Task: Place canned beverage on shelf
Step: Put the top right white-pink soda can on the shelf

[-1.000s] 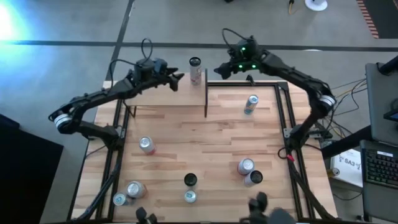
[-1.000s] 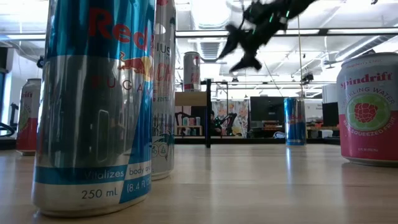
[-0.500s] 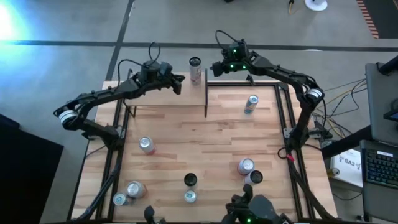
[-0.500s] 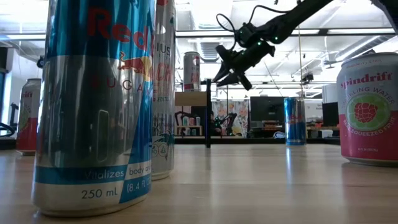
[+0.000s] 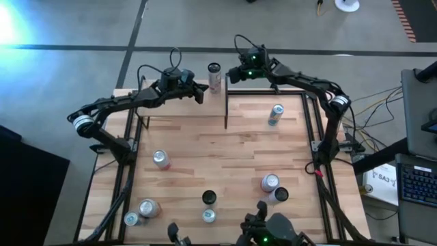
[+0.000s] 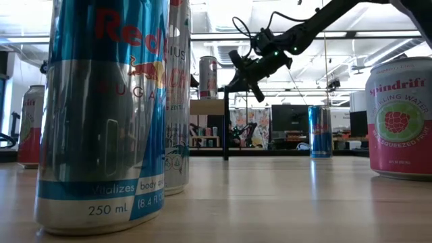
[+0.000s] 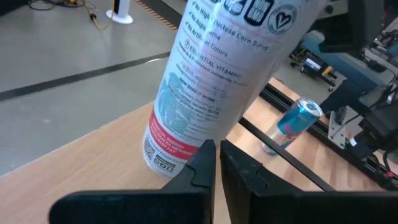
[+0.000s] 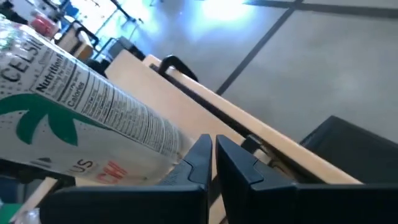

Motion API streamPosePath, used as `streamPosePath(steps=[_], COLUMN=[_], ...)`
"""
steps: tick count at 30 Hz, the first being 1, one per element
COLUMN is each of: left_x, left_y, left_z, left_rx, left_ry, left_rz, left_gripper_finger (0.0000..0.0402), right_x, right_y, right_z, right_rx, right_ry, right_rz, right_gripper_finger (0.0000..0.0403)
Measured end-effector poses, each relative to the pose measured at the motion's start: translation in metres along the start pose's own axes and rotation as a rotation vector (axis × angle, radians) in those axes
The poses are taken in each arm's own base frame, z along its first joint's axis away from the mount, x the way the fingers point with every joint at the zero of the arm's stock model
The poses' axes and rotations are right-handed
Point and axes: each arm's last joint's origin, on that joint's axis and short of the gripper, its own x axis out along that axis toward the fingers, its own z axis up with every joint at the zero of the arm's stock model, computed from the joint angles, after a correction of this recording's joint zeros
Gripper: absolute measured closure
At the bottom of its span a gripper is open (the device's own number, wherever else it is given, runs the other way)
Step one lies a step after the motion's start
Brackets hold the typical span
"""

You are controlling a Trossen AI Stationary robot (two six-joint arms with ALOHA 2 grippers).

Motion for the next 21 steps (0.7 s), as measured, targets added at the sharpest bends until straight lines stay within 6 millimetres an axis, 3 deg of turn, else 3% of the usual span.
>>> streamPosePath(steps=[5, 21], left_x=[0.001, 0.013], left_y=[0.001, 0.017], left_z=[0.003, 0.000], left_rx=[0.027, 0.015], left_ry=[-0.039, -0.062], left_rz=[0.006, 0.037], left_gripper_finger=[0.0400, 0.0400], right_x=[0.010, 0.015], right_y=[0.005, 0.017], right_z=[-0.009, -0.015], right_rx=[0.000, 0.018], right_ry=[0.030, 0.046], right_rz=[0.013, 0.031], right_gripper_finger=[0.0391, 0.0394])
